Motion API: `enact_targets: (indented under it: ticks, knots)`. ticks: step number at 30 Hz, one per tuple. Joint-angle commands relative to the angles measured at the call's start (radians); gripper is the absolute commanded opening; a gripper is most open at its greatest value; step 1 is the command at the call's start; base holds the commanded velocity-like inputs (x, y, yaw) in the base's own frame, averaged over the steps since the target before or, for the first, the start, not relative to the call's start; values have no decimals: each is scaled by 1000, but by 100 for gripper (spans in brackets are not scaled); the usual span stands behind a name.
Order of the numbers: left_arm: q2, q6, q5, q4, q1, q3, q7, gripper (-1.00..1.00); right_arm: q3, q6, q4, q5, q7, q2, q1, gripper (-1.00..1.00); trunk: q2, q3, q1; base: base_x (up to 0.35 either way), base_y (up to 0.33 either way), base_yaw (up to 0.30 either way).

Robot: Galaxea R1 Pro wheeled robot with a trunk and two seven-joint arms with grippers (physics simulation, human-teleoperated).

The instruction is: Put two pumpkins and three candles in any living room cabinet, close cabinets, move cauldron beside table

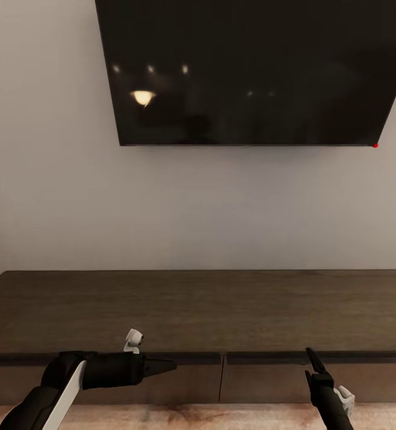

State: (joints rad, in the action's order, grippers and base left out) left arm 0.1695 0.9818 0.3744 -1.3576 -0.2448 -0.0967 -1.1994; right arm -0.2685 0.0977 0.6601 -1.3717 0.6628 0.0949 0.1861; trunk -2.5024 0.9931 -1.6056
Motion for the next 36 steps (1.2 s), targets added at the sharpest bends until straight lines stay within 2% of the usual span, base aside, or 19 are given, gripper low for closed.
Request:
enact_targets:
  ticks: [1,13,36]
  knots:
    - [1,7,4,0,-1,-1,0,100,-1,10,-1,-10,3,1,1,100,0,1,0,14,0,0]
    - [1,6,4,0,-1,-2,0,100,-1,10,-77,-9,4,2,40,100,0,1,0,2,0,0]
    - [1,7,3,0,-1,-3,0,100,-1,11,-80,-6,7,2,42,100,0,1,0,12,0,0]
